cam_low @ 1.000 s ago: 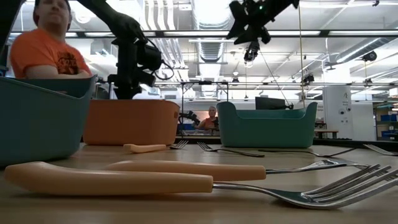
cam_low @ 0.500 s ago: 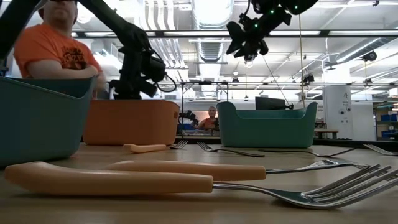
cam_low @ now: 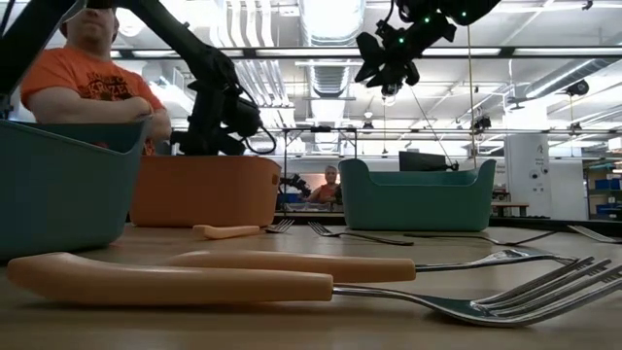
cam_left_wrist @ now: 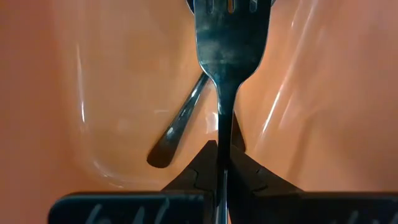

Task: Sort silverware by color (type)
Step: Put the black fork into the orange bin, then put the white fork into the green bin

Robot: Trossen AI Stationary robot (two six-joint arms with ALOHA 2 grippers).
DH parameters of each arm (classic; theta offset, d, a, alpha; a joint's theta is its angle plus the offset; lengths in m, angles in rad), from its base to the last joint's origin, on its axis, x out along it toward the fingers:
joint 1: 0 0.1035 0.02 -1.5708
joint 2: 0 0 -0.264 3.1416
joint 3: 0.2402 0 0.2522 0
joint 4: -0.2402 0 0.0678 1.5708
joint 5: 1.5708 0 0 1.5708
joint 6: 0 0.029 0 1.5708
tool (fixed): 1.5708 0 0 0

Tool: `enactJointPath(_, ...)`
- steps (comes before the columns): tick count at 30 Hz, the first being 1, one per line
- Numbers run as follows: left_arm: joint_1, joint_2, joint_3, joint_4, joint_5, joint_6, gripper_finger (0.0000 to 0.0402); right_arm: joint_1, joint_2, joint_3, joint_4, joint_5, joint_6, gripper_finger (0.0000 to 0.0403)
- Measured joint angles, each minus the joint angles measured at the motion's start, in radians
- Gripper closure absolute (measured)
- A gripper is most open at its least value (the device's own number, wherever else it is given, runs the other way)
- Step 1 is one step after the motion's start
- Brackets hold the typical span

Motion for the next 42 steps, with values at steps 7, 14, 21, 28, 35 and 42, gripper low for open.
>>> enactJointPath(7,0.000,0.003,0.000,0.034,-0.001,0.003,0.0401,0.000,0.000,0.000,-0.010,0.000,-0.007,0.0216)
enactJointPath(14,0.001,0.003,0.000,0.058,-0.001,0.003,0.0401,0.000,0.000,-0.001,-0.022,0.000,-0.007,0.0216)
enactJointPath(21,0.001,0.003,0.000,0.058,0.000,0.004,0.0401,0.001,0.000,-0.001,-0.028,0.000,-0.009,0.0216)
enactJointPath(28,0.001,0.003,-0.001,0.060,0.000,0.000,0.0401,0.001,0.000,-0.001,-0.042,0.000,-0.025,0.0216)
enactJointPath(35,0.001,0.003,-0.002,0.063,0.001,-0.001,0.0383,0.001,0.000,-0.001,-0.042,0.000,-0.039,0.0216)
enactJointPath(42,0.001,0.003,-0.002,0.063,0.001,-0.004,0.0363,0.001,0.000,-0.001,-0.042,0.000,-0.044,0.0216)
